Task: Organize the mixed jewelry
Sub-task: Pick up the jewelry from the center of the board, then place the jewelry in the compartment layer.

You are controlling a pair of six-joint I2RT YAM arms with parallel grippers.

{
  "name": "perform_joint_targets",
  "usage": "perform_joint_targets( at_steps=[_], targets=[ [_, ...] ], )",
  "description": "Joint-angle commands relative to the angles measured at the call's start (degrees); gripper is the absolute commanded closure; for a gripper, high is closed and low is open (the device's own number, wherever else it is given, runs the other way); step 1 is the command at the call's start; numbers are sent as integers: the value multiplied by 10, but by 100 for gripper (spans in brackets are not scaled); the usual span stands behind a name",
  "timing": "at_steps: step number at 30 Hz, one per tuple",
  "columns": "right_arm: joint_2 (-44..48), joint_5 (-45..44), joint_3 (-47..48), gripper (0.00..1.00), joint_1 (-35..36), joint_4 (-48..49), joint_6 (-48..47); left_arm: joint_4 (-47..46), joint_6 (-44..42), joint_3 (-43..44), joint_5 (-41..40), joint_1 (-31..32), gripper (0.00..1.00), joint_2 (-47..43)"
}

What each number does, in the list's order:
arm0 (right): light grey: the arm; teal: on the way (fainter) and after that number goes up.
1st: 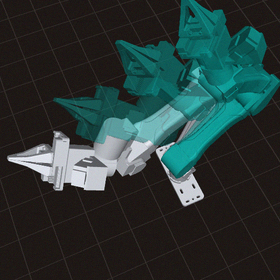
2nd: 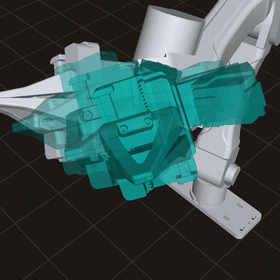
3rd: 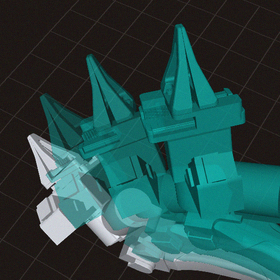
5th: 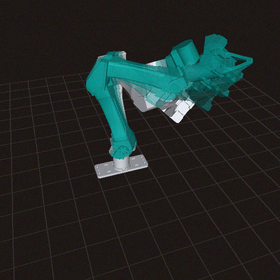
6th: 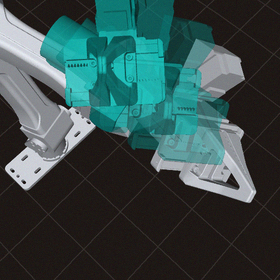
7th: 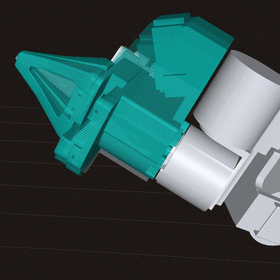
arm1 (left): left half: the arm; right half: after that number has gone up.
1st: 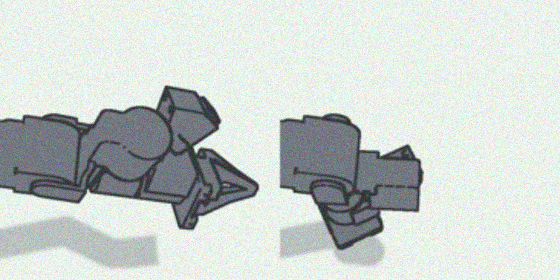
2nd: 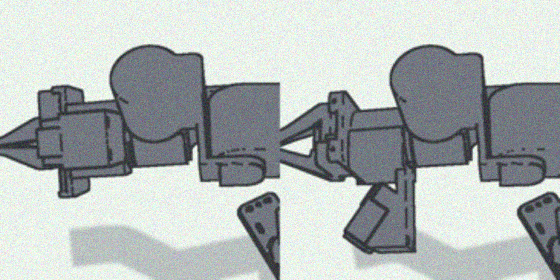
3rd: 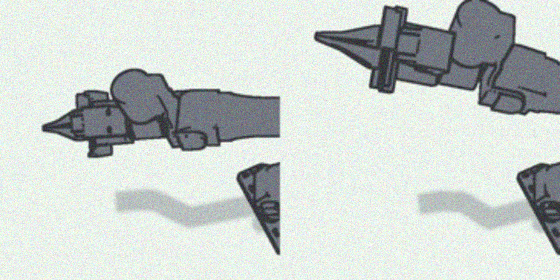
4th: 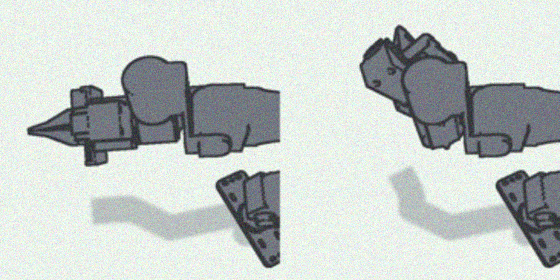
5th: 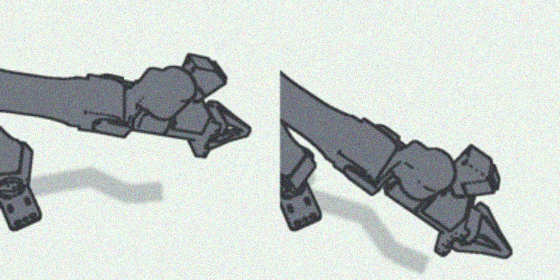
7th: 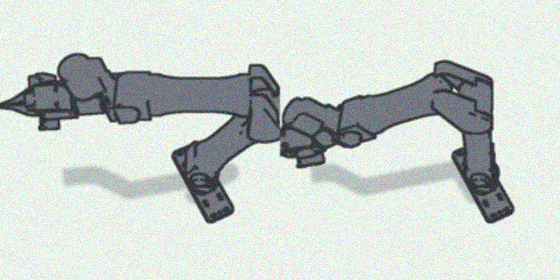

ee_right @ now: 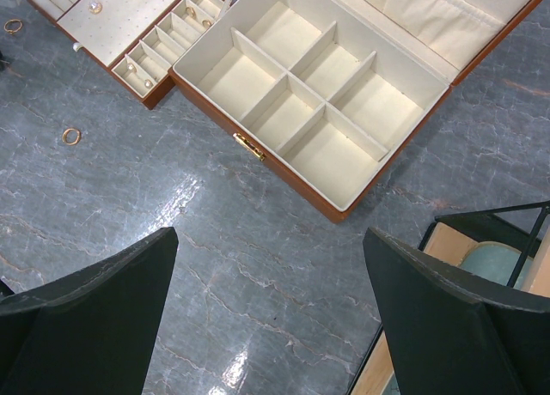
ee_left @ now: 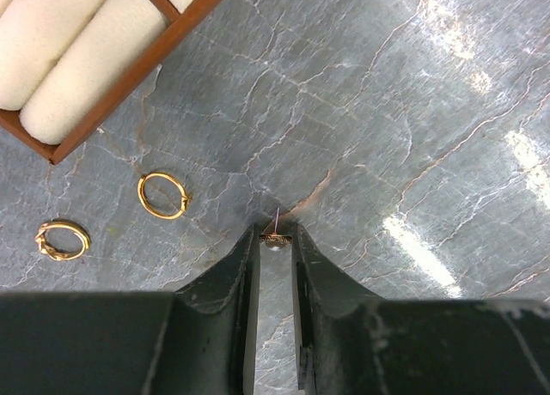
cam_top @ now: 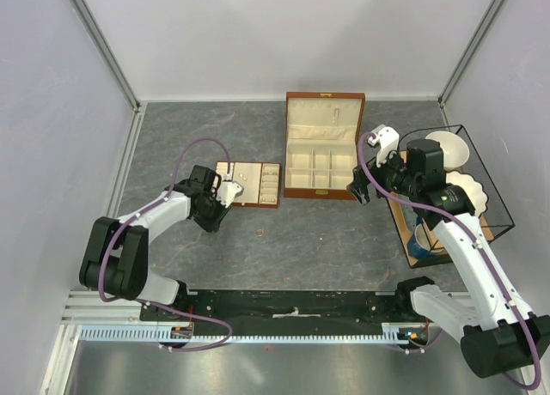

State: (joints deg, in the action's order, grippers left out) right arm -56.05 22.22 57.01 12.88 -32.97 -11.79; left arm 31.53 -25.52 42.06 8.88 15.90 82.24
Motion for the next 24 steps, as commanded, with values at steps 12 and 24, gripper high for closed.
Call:
perform_joint_targets(
  at_steps=[12,24],
  targets=[
    [-6,12,7,2,-1,19,5,152,-34,222,17,2,83,28],
    [-7,11,2,2,-1,19,1,194,-50,390,-24,52,86,187]
  ],
)
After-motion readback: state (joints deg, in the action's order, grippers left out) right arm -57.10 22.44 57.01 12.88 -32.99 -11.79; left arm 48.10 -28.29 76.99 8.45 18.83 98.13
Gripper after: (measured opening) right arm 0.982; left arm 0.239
